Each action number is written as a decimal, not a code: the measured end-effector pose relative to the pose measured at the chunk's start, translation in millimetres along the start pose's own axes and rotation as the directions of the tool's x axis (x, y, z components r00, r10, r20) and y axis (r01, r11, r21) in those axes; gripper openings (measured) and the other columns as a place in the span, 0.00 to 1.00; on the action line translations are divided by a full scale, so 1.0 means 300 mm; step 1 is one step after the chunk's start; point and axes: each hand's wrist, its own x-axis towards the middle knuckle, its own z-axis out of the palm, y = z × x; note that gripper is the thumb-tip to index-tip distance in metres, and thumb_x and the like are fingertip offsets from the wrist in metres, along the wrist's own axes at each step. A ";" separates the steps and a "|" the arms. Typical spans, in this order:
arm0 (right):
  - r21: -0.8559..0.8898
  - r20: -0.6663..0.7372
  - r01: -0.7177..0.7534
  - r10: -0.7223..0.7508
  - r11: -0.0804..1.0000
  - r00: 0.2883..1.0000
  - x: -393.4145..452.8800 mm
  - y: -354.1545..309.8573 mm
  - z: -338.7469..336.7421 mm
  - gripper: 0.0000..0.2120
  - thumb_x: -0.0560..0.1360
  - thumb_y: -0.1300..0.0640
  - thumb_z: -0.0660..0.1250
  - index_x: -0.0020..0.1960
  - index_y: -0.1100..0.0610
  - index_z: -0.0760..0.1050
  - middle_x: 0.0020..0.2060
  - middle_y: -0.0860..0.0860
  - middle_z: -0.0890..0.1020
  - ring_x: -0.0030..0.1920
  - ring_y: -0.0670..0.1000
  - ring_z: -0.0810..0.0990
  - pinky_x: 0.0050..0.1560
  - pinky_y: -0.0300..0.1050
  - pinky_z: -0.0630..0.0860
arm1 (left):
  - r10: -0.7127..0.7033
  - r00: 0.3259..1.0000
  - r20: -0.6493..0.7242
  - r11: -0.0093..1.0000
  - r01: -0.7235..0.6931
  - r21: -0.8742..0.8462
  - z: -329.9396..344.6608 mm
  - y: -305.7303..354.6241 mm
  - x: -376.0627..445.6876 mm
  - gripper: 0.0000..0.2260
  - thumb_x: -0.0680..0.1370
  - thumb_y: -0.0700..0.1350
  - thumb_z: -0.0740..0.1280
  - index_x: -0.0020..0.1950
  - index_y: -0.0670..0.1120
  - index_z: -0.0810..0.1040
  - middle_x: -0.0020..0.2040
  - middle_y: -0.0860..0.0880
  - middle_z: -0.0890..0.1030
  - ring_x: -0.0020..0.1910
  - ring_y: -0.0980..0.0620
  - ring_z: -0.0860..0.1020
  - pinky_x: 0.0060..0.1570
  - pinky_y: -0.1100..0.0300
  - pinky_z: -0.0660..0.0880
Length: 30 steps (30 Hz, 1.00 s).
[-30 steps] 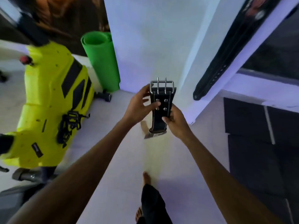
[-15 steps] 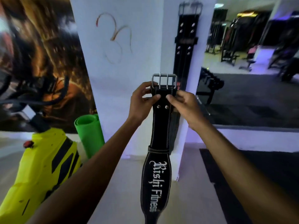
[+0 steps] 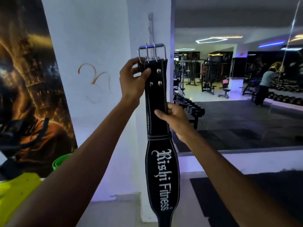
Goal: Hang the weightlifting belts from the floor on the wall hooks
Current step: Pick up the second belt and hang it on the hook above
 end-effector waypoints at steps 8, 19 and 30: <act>0.070 -0.077 0.043 -0.038 0.997 0.996 -0.051 0.036 -0.053 0.10 0.72 0.62 0.74 0.52 0.57 0.80 0.46 0.48 0.86 0.45 0.42 0.85 0.45 0.31 0.78 | 0.070 0.997 -0.036 0.997 -0.071 -0.028 0.091 0.088 0.069 0.14 0.74 0.35 0.72 0.58 0.45 0.80 0.54 0.38 0.84 0.51 0.43 0.85 0.41 0.51 0.84; 0.000 0.002 -0.228 0.228 0.974 0.974 -0.268 0.412 -0.082 0.10 0.68 0.61 0.78 0.48 0.56 0.82 0.43 0.49 0.87 0.45 0.50 0.85 0.46 0.38 0.79 | 0.155 0.986 -0.061 0.988 -0.155 0.003 0.107 0.118 0.131 0.13 0.73 0.34 0.71 0.54 0.46 0.80 0.55 0.44 0.84 0.49 0.51 0.83 0.46 0.48 0.85; 0.091 0.061 -0.078 0.073 0.993 0.995 -0.012 0.129 -0.080 0.09 0.67 0.62 0.76 0.47 0.57 0.82 0.40 0.51 0.87 0.44 0.49 0.84 0.51 0.40 0.80 | 0.159 0.985 -0.071 0.985 -0.154 0.078 0.084 0.110 0.150 0.14 0.74 0.33 0.72 0.59 0.41 0.80 0.53 0.50 0.83 0.48 0.52 0.82 0.41 0.59 0.83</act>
